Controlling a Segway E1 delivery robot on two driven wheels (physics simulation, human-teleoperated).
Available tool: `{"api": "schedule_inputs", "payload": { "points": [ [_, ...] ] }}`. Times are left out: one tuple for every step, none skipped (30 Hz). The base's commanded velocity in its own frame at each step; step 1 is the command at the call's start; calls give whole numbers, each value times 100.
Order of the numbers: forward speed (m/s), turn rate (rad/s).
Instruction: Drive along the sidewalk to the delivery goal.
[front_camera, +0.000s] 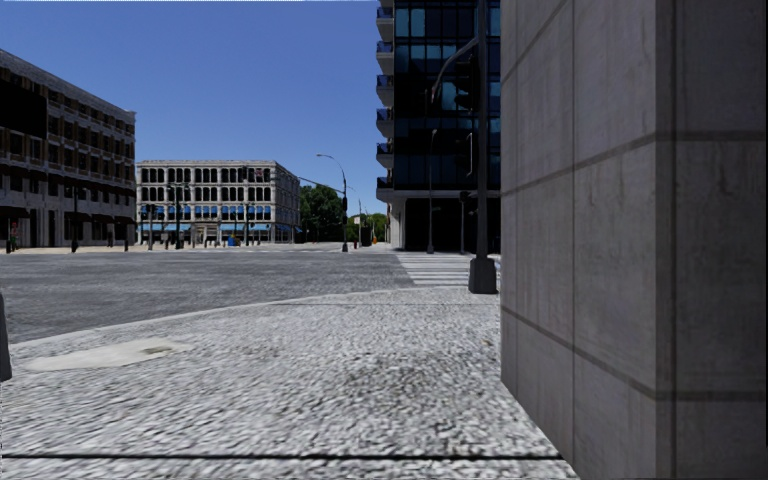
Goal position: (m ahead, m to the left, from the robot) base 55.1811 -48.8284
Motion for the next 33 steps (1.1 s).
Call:
{"api": "schedule_inputs", "payload": {
  "points": [
    [200,0],
    [200,0],
    [200,0],
    [200,0],
    [200,0],
    [200,0],
    [200,0],
    [200,0],
    [200,0],
    [200,0],
    [200,0],
    [200,0],
    [200,0],
    [200,0],
    [200,0],
    [200,0],
    [200,0],
    [200,0],
    [200,0],
    [200,0],
    [200,0],
    [200,-9],
    [200,-18],
    [200,-23],
    [200,-23],
    [200,-28],
    [200,-34],
    [197,-42],
    [185,-46],
    [185,-46],
    [168,-48],
    [157,-49],
    [154,-49]
  ]
}}
